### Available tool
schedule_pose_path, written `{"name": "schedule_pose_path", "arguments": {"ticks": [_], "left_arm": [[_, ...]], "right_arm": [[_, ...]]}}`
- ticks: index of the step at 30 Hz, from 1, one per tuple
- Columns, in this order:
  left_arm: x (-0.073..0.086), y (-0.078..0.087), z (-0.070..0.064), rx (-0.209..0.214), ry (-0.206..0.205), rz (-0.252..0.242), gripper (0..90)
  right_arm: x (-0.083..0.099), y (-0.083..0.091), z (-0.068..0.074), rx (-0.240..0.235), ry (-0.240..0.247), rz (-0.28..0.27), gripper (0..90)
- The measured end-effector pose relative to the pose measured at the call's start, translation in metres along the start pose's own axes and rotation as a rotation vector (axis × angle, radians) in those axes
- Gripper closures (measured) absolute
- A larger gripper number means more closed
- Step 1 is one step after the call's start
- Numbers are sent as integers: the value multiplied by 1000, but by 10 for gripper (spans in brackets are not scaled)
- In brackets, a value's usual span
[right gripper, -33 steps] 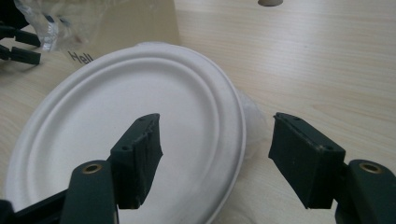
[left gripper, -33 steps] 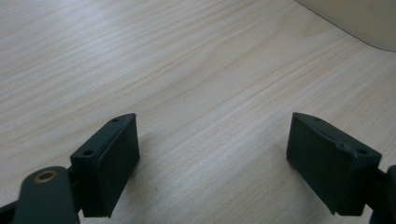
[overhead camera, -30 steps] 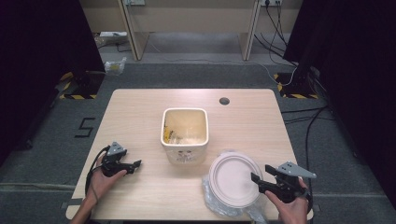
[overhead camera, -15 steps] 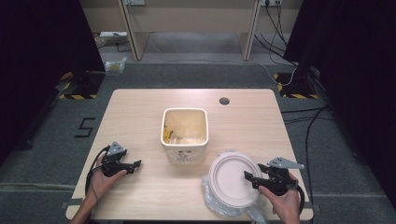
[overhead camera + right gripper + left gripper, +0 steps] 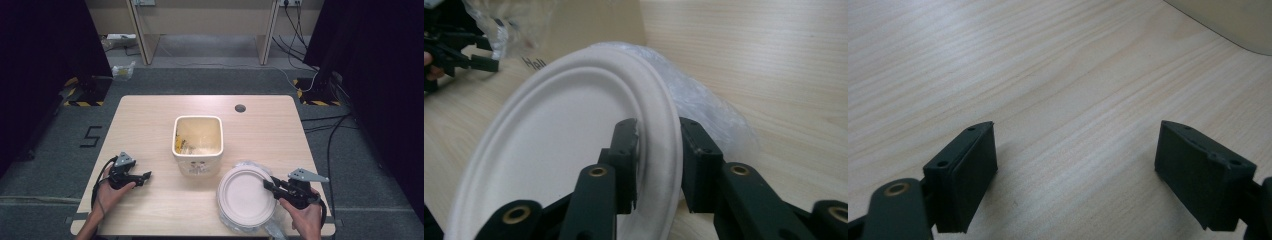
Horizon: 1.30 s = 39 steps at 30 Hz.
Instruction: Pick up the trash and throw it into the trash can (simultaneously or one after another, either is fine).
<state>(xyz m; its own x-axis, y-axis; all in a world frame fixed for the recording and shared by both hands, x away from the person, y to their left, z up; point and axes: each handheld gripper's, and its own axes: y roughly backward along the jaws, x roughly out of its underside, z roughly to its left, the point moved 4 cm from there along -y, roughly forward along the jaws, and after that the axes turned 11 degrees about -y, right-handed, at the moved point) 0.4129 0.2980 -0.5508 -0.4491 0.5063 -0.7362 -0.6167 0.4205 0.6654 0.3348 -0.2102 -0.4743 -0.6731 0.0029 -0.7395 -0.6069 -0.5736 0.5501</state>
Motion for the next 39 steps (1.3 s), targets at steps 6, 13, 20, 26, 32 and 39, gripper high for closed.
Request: {"name": "schedule_pose_path", "arguments": {"ticks": [6, 13, 20, 26, 32, 39], "left_arm": [[0, 0, 0, 1, 0, 1, 161], [0, 0, 0, 1, 1, 1, 161], [0, 0, 0, 2, 0, 2, 161], [0, 0, 0, 0, -2, 1, 161], [0, 0, 0, 0, -4, 3, 161], [0, 0, 0, 0, 0, 0, 161]], "right_arm": [[-2, 3, 1, -40, -13, -20, 747], [-6, 7, 6, -137, -50, -55, 788], [-17, 14, 14, -218, -43, -99, 823], [-27, 20, 24, -299, -43, -127, 855], [-32, 21, 32, -383, -53, -137, 857], [-39, 24, 35, -413, -54, -158, 857]]}}
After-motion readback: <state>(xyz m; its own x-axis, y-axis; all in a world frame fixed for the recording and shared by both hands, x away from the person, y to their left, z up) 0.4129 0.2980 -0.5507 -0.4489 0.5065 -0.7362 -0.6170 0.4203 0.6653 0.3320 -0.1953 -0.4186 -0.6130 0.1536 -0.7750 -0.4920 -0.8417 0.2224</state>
